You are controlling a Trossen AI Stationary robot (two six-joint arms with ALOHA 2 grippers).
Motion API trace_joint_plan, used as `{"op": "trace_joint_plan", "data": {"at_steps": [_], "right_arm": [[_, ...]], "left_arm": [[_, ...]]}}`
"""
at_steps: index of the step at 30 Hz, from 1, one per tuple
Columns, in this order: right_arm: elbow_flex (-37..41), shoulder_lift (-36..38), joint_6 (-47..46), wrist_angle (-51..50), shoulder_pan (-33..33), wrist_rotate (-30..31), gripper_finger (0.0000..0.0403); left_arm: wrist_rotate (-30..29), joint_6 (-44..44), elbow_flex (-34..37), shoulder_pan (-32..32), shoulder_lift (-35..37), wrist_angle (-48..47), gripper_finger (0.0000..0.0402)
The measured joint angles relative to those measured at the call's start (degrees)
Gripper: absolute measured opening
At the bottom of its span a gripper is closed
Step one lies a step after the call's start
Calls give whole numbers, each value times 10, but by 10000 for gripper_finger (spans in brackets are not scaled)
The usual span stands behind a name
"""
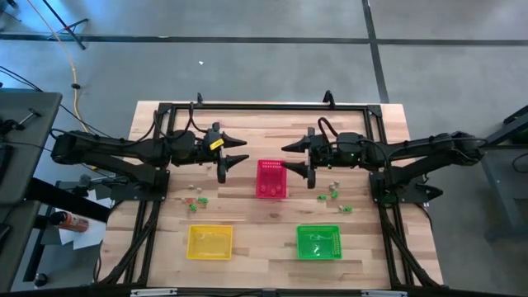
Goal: Sort Halloween decoration
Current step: Put the orange pumpkin toy into the red bin
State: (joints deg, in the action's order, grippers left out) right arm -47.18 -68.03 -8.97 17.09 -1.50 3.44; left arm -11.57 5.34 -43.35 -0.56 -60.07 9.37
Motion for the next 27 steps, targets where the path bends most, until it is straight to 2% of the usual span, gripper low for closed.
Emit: {"op": "trace_joint_plan", "data": {"at_steps": [5, 9, 14, 20, 25, 27], "right_arm": [[0, 0, 0, -1, 0, 5, 248], [0, 0, 0, -1, 0, 21, 248], [0, 0, -12, -12, 0, 26, 248], [0, 0, -17, -27, 0, 26, 248], [0, 0, -33, -27, 0, 26, 248], [0, 0, -33, -27, 0, 26, 248]], "left_arm": [[1, 9, 0, 0, 0, 0, 201], [55, 74, -8, -1, 4, -44, 201], [88, 148, -38, -35, 25, -231, 201], [94, 229, -39, -124, 45, -462, 201], [75, 275, -39, -216, 37, -626, 201], [51, 276, -31, -252, 34, -656, 201]]}}
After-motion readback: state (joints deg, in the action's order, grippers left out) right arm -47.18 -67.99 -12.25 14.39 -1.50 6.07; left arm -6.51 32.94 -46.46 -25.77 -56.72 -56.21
